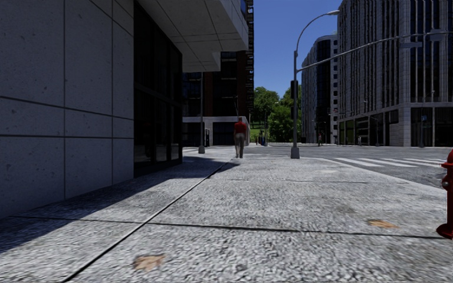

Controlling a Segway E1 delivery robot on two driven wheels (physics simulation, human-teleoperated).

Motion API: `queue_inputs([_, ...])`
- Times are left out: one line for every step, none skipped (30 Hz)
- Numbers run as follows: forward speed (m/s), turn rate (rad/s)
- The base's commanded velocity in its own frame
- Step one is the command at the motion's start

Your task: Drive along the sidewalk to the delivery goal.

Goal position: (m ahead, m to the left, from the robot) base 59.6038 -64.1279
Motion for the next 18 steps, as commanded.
queue_inputs([2.00, 0.00])
queue_inputs([2.00, 0.00])
queue_inputs([2.00, 0.00])
queue_inputs([2.00, 0.00])
queue_inputs([2.00, 0.00])
queue_inputs([2.00, 0.00])
queue_inputs([2.00, 0.00])
queue_inputs([2.00, 0.00])
queue_inputs([2.00, 0.00])
queue_inputs([2.00, -0.05])
queue_inputs([2.00, -0.14])
queue_inputs([2.00, -0.20])
queue_inputs([2.00, -0.20])
queue_inputs([2.00, -0.31])
queue_inputs([2.00, -0.38])
queue_inputs([2.00, -0.40])
queue_inputs([2.00, -0.40])
queue_inputs([2.00, -0.41])
